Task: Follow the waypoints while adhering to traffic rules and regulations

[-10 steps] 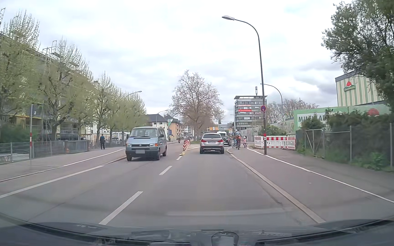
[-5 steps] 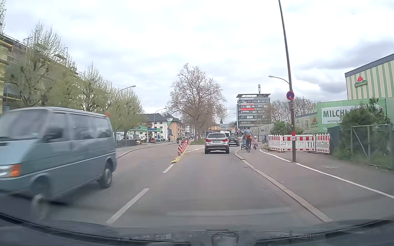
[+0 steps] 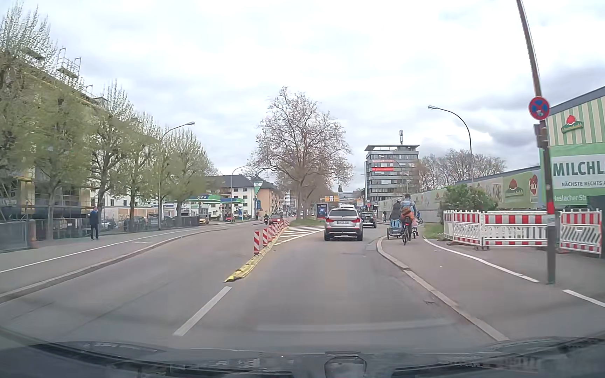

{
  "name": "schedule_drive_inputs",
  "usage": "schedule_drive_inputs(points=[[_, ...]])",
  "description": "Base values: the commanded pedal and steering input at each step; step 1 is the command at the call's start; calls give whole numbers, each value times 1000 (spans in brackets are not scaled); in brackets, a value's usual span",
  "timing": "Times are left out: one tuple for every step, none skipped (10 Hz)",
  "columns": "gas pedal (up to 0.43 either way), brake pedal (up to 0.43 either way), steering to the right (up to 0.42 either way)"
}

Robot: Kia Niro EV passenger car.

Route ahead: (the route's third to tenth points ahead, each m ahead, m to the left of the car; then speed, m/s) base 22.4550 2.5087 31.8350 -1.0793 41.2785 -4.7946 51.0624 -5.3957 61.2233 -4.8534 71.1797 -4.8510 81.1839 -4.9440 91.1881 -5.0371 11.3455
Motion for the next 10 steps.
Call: schedule_drive_inputs(points=[[67, 0, 7], [67, 0, 11], [67, 0, 15], [67, 0, 21], [67, 0, 25], [67, 0, 26], [67, 0, 27], [67, 0, 28], [67, 0, 29], [67, 0, 28]])
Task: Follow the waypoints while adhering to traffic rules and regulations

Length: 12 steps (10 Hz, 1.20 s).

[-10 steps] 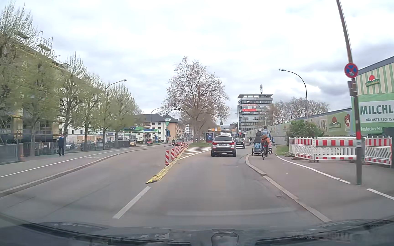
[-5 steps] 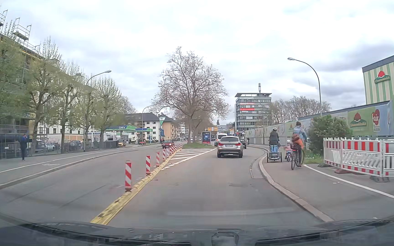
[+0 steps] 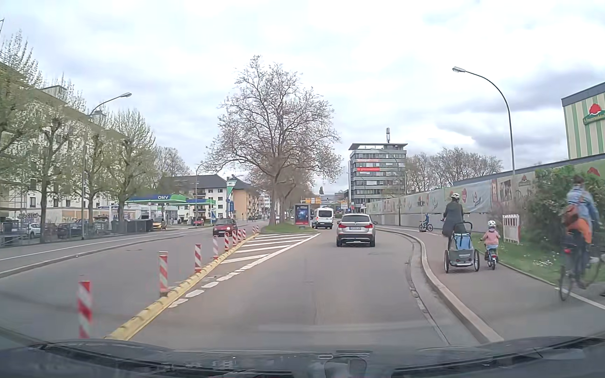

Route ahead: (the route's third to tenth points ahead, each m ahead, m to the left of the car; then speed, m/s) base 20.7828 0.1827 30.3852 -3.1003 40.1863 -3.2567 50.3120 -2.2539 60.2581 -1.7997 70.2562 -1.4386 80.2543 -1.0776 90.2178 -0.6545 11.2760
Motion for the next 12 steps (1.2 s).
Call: schedule_drive_inputs(points=[[67, 0, 30], [67, 0, 29], [67, 0, 28], [67, 0, 26], [79, 0, 25], [79, 0, 24], [79, 0, 23], [79, 0, 21], [79, 0, 17], [79, 0, 14], [79, 0, 13], [79, 0, 13]])
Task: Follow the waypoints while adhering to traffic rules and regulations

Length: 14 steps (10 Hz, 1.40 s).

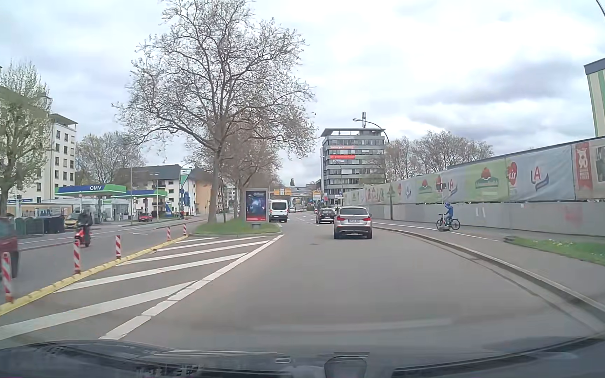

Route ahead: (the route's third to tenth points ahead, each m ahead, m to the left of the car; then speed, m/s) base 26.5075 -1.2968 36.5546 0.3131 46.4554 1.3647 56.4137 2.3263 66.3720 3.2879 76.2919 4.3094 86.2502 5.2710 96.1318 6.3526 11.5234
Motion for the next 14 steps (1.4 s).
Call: schedule_drive_inputs(points=[[87, 0, 12], [87, 0, 12], [98, 0, 8], [98, 0, 0], [110, 0, -6], [110, 0, -9], [118, 0, -10], [118, 0, -13], [118, 0, -14], [118, 0, -15], [118, 0, -18], [118, 0, -20], [110, 0, -22], [110, 0, -23]])
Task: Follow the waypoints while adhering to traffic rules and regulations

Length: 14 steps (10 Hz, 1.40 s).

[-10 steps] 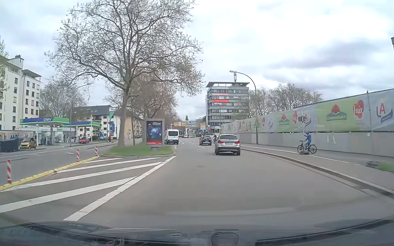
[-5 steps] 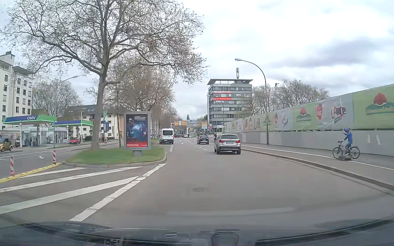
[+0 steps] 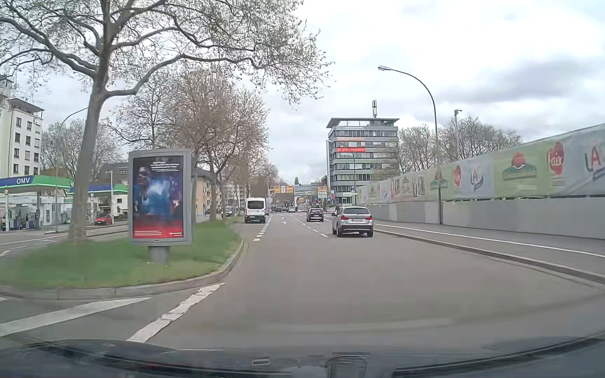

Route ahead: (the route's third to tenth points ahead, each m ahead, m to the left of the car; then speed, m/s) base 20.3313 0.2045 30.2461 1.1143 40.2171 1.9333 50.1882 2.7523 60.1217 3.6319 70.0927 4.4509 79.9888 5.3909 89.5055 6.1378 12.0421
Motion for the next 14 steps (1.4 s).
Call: schedule_drive_inputs(points=[[110, 0, -24], [110, 0, -23], [110, 0, -24], [110, 0, -24], [110, 0, -24], [110, 0, -24], [110, 0, -24], [110, 0, -23], [110, 0, -21], [110, 0, -19], [110, 0, -16], [110, 0, -14], [110, 0, -11], [98, 0, -8]])
